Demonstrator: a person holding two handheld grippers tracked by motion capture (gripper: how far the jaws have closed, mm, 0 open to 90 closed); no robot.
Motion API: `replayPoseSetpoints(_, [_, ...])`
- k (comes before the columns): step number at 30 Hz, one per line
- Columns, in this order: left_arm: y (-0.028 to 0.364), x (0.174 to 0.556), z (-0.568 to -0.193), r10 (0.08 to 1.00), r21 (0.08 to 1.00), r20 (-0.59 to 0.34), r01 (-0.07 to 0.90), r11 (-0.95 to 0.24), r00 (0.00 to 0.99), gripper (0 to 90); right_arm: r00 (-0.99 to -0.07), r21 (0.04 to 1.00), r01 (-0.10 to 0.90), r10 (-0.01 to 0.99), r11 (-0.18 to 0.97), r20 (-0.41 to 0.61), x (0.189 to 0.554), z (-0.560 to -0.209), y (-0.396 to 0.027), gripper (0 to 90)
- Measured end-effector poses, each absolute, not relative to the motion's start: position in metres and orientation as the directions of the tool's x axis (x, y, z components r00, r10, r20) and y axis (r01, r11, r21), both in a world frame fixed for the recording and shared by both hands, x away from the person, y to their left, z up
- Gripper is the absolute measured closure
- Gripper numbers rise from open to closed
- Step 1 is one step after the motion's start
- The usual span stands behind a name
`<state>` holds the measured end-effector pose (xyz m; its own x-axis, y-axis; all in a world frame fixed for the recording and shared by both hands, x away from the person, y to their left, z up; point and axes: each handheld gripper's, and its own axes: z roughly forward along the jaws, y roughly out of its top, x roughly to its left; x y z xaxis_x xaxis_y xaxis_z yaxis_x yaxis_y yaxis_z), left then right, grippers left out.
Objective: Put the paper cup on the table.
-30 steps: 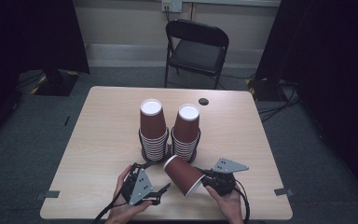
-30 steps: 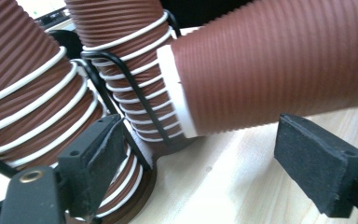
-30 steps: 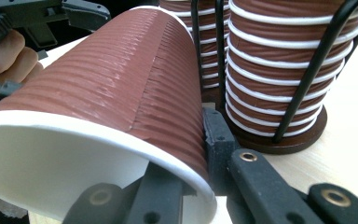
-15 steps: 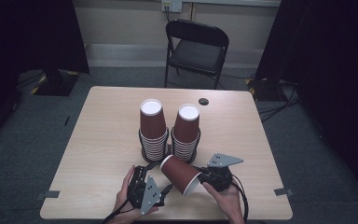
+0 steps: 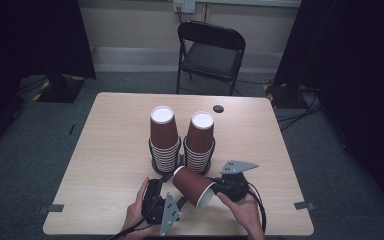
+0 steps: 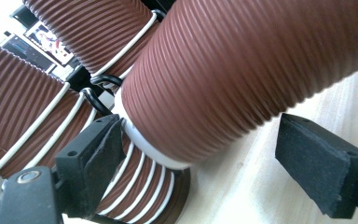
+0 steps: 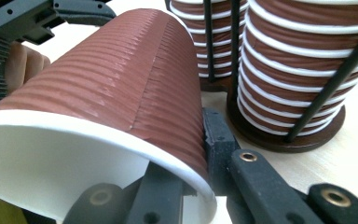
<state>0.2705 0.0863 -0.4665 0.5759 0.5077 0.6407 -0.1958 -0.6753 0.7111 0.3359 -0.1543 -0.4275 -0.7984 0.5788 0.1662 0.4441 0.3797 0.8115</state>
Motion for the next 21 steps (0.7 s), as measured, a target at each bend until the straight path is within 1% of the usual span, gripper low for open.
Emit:
replayPoseSetpoints(5, [0.082, 0.271, -0.467, 0.507, 0.705, 0.650, -0.200, -0.680, 0.567, 7.4, -0.803, 0.804, 0.453, 0.568, 0.385, 0.180, 0.338, -0.425, -0.151, 85.4])
replayPoseSetpoints(6, [0.081, 0.271, -0.467, 0.495, 0.691, 0.662, -0.203, -0.693, 0.562, 6.7, -0.803, 0.802, 0.454, 0.568, 0.388, 0.179, 0.338, -0.425, -0.150, 85.4])
replayPoseSetpoints(11, [0.078, 0.273, -0.468, 0.482, 0.670, 0.682, -0.207, -0.713, 0.549, 3.8, -0.805, 0.790, 0.464, 0.562, 0.401, 0.189, 0.341, -0.426, -0.147, 85.4])
replayPoseSetpoints(19, [0.076, 0.275, -0.469, 0.480, 0.667, 0.682, -0.199, -0.718, 0.553, 0.0, -0.816, 0.788, 0.461, 0.544, 0.409, 0.195, 0.343, -0.426, -0.142, 85.6])
replayPoseSetpoints(21, [0.072, 0.273, -0.468, 0.474, 0.667, 0.686, -0.216, -0.713, 0.552, 0.0, -0.822, 0.788, 0.455, 0.537, 0.414, 0.192, 0.343, -0.425, -0.140, 85.9])
